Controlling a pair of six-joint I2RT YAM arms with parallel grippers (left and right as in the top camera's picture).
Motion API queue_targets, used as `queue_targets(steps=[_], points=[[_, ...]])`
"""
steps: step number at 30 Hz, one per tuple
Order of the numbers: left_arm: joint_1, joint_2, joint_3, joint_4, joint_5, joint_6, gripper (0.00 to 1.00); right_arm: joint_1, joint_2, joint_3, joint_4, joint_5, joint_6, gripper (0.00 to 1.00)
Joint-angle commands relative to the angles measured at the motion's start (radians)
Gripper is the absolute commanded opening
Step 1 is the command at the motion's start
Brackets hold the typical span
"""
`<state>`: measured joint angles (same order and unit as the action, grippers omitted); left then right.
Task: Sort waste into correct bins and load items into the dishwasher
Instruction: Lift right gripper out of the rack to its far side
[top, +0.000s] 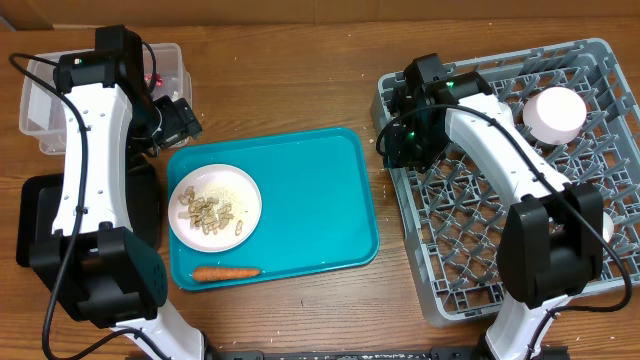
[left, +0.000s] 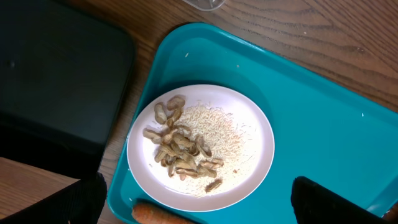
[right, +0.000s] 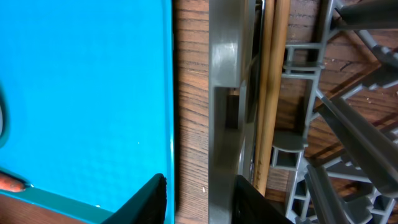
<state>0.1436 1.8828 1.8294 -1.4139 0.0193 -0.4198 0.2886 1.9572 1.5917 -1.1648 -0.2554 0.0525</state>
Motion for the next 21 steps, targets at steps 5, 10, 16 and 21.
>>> queue_targets(steps=[5, 10, 16, 21], points=[[-0.007, -0.003, -0.002, 0.000, 0.007, -0.003, 0.96, 0.013, 0.003, -0.001, 0.053, -0.114, 0.004, 0.36], [-0.007, -0.003, -0.002, 0.001, 0.007, -0.003, 0.96, 0.013, 0.003, -0.001, 0.076, -0.114, 0.004, 0.36], [-0.007, -0.003, -0.002, 0.001, 0.007, -0.003, 0.96, 0.011, 0.003, -0.001, 0.116, -0.113, 0.004, 0.36], [-0.007, -0.003, -0.002, 0.001, 0.007, -0.003, 0.97, 0.009, 0.003, 0.012, 0.129, -0.113, 0.004, 0.37]])
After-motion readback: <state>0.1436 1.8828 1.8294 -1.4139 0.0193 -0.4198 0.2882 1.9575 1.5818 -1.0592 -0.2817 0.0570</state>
